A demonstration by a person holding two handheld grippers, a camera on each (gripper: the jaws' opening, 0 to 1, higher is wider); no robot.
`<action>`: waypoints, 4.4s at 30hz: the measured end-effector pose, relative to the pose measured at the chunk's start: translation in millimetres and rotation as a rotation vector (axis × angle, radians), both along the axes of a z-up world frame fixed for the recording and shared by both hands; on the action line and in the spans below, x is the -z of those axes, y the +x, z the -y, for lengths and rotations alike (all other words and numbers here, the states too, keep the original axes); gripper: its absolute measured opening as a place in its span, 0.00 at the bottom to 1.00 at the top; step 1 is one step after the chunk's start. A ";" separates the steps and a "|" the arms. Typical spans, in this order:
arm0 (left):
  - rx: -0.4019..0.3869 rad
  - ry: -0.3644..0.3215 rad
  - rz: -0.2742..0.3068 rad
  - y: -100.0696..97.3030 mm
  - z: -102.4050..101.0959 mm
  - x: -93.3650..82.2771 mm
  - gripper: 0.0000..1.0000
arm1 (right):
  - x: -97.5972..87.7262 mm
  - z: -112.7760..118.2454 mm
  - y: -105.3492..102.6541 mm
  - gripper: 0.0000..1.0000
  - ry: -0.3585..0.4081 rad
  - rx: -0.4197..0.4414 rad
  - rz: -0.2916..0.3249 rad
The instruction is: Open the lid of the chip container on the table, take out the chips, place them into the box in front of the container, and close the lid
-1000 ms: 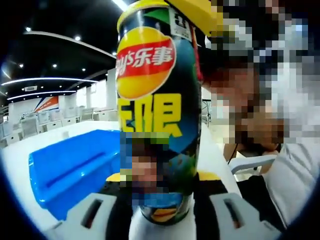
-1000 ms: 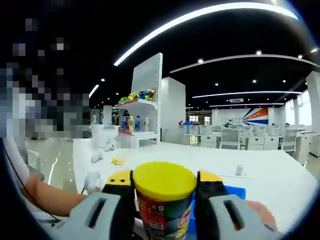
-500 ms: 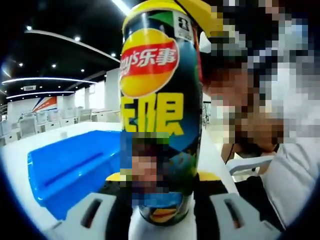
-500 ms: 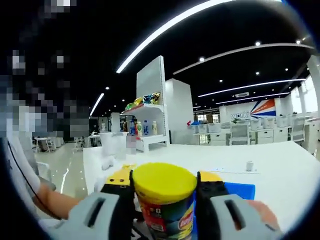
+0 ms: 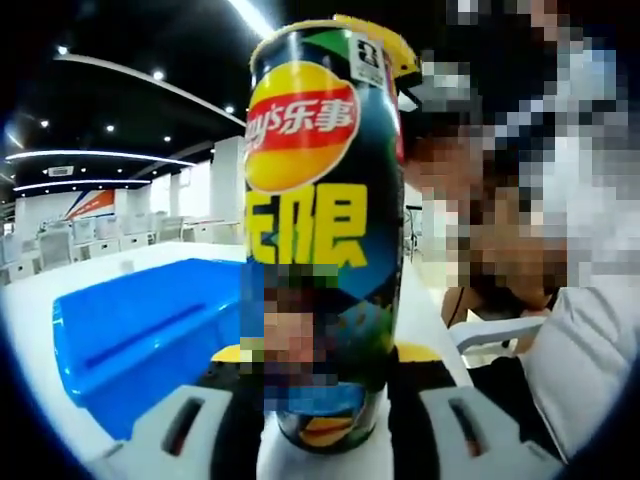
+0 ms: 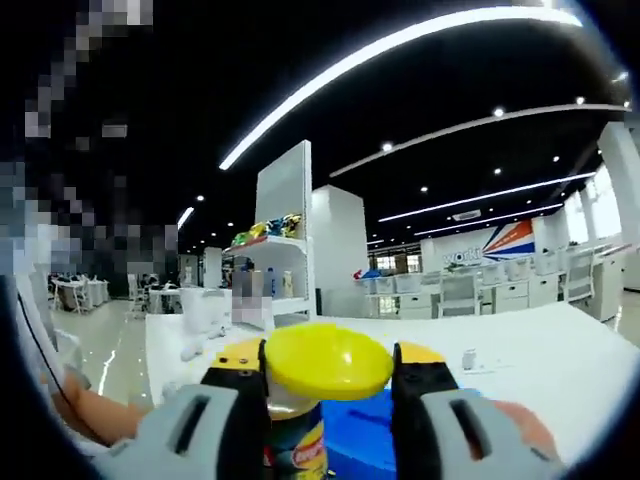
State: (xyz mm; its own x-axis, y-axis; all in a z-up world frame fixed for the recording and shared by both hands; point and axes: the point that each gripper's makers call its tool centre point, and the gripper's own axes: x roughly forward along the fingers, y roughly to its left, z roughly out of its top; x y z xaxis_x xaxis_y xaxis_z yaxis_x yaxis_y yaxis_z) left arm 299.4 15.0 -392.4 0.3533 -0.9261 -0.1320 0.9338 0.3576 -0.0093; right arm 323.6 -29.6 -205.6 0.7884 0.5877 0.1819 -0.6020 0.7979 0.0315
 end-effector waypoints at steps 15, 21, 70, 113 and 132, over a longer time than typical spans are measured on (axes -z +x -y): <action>-0.006 -0.010 0.002 -1.8 -1.5 -1.2 0.49 | 128.5 133.6 38.2 0.44 -0.145 0.290 -0.292; -0.006 -0.006 0.002 -1.9 -2.4 -1.2 0.49 | 161.9 141.2 45.8 0.44 -0.198 0.321 -0.319; 0.010 -0.006 -0.023 -5.9 -2.1 0.0 0.49 | 75.5 99.4 -0.5 0.53 -0.288 0.104 -0.307; 0.021 0.013 -0.025 -9.0 -2.5 0.9 0.49 | 56.6 -107.6 -56.7 0.03 -1.093 -0.313 -0.444; 0.009 -0.003 -0.022 -12.3 -0.4 -2.2 0.49 | 54.1 -103.9 -60.6 0.00 -0.983 -0.262 -0.524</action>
